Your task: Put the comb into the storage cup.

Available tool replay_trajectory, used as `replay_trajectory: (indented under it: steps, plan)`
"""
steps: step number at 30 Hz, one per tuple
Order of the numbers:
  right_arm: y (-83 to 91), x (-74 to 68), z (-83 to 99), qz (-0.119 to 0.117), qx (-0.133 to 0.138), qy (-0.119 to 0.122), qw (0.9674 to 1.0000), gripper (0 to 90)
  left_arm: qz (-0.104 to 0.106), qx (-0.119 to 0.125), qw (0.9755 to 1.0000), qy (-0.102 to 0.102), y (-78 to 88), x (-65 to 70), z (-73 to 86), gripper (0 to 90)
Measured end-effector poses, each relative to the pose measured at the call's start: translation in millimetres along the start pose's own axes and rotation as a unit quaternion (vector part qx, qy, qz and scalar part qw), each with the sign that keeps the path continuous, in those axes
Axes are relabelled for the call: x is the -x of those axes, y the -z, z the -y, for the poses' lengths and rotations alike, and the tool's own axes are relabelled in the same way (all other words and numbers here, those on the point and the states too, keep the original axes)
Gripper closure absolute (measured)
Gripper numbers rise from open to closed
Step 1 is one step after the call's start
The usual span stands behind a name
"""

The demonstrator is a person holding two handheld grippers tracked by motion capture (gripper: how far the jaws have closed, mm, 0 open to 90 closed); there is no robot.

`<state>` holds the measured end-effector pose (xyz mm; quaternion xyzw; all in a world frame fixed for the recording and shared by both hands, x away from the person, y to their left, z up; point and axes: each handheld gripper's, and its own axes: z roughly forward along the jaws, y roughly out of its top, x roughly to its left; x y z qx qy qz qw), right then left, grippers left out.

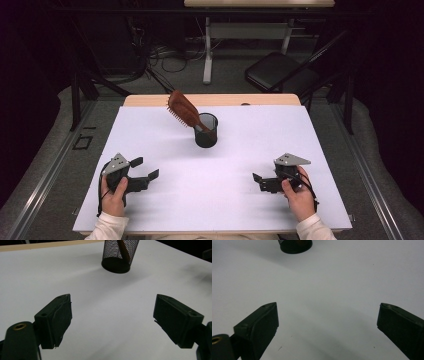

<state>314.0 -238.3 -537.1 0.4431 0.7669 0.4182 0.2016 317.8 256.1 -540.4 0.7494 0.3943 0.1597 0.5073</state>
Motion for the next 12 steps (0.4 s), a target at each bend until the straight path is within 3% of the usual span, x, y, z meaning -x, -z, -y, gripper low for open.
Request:
replay_trajectory:
  steps: [12]
  plan:
    - [-0.6,1.7,1.1,0.002,-0.003,-0.001,1.0000,3.4,-0.008,-0.006,0.9999,0.003,-1.9,-1.5,1.1,15.7]
